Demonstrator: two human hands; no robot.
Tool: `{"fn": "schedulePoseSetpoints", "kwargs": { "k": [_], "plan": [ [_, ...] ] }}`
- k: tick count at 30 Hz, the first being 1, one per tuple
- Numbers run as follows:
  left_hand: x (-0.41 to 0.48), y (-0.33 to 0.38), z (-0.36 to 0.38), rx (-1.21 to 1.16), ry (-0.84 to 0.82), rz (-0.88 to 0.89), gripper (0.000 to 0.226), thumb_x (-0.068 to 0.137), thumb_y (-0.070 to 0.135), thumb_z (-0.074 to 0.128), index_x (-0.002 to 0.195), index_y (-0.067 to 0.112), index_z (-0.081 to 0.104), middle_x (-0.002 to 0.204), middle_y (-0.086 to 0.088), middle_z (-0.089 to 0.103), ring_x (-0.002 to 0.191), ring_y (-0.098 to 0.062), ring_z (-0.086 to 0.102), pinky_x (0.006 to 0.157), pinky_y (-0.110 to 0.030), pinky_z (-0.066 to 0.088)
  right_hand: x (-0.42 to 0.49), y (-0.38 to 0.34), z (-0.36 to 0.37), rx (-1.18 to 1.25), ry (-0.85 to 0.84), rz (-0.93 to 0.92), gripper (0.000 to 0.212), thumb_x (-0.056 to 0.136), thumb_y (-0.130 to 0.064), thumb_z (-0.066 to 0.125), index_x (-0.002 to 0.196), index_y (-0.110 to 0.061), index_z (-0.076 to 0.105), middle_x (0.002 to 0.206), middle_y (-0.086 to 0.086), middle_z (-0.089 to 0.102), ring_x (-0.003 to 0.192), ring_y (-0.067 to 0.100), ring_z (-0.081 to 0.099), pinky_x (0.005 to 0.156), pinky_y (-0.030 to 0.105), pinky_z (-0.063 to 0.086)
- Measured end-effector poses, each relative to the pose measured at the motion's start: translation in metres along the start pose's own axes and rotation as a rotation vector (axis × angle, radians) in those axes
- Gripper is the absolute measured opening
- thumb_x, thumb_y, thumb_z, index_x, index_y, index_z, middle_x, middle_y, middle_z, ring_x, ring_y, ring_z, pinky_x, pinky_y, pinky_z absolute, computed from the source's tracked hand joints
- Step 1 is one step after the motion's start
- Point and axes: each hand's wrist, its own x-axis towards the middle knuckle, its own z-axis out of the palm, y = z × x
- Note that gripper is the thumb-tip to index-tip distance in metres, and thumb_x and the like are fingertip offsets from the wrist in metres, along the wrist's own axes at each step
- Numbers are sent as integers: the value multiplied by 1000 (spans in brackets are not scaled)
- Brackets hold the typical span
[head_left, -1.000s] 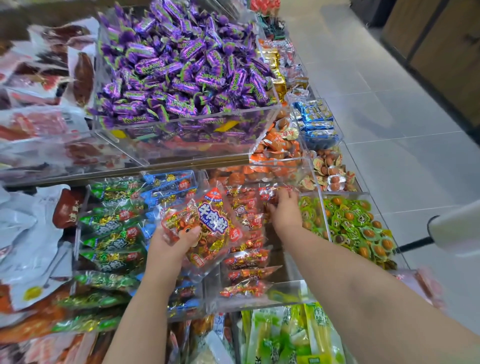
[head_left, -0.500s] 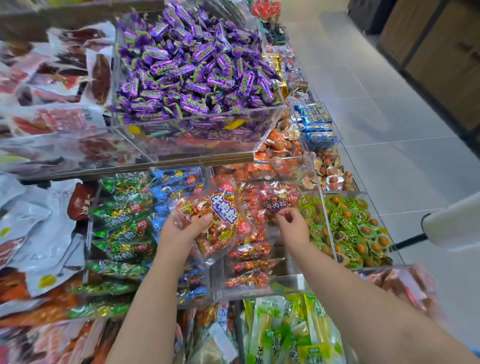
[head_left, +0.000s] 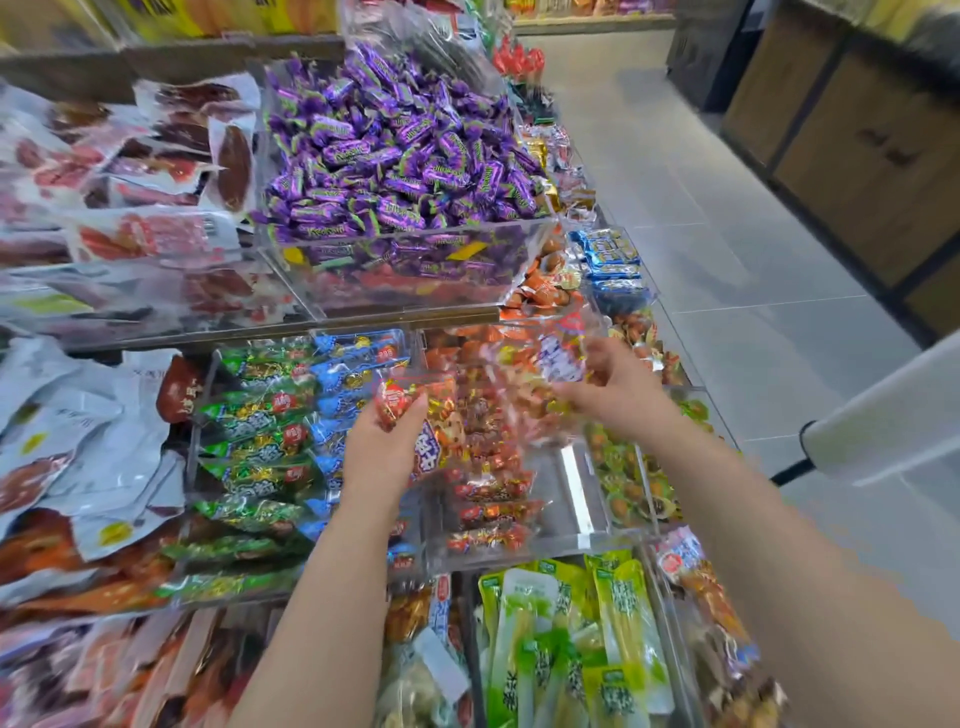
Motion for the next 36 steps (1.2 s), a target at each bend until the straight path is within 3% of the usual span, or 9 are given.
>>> {"fn": "schedulePoseSetpoints", "kwargs": {
  "k": [3,5,8,13,18,23,27,30,36],
  "plan": [
    [6,-5,-6,-17,-12,-4,23,88,39,65,110,35,61,106,11,66,103,-17,63,89,-42,51,21,-1,-16,-450,127,-53,57,76,-36,72,125,-21,46,108,0,60,88,22,55,65,25,35],
    [7,-8,-4,6,-36,-14,8,88,37,65,91,39,59,94,16,65,93,-14,63,82,-36,50,32,-1,-9,-728,-23,-63,56,79,-32,67,129,-18,44,106,7,63,90,28,59,62,25,39],
    [9,-12,-1,15,-32,-19,10,89,36,65,87,38,56,89,16,64,89,-12,63,77,-32,49,45,6,20,-1053,-323,-68,38,82,-16,59,118,-10,51,109,12,62,98,30,60,73,33,51],
    [13,-16,-2,-29,-15,-53,6,88,37,65,91,37,61,92,11,70,88,-13,67,74,-34,53,69,41,50,-1121,-333,-38,51,84,-1,46,131,-21,43,122,13,57,112,32,54,80,37,48],
    [15,-21,-3,-30,-6,-88,8,86,41,67,87,40,60,98,10,70,94,-16,66,86,-42,52,77,72,70,-1232,-93,-133,64,75,-4,60,130,-19,31,133,17,31,127,36,28,97,43,38],
    [16,-27,-2,-38,8,-77,3,85,39,68,86,38,66,88,13,73,92,-17,68,85,-44,54,58,92,80,-990,-13,-162,45,76,5,53,114,-14,39,115,13,44,98,30,49,73,37,47],
    [18,-32,-1,-60,11,-81,5,84,39,70,88,37,68,88,13,74,91,-16,69,88,-48,54,37,115,91,-633,-133,174,23,84,-12,57,107,-10,56,107,13,62,95,32,61,81,39,52],
    [18,-33,0,-70,16,-80,12,84,39,70,93,33,67,91,9,74,91,-19,69,88,-51,54,45,121,93,-291,-42,445,42,88,-29,62,120,-3,52,114,16,63,106,33,60,90,39,50],
    [16,-31,1,-101,10,-90,20,83,38,70,100,27,67,92,5,75,89,-19,71,84,-48,56,80,115,98,-229,-10,488,48,86,-33,66,119,-4,48,111,16,61,102,33,60,89,44,49]
  ]
}}
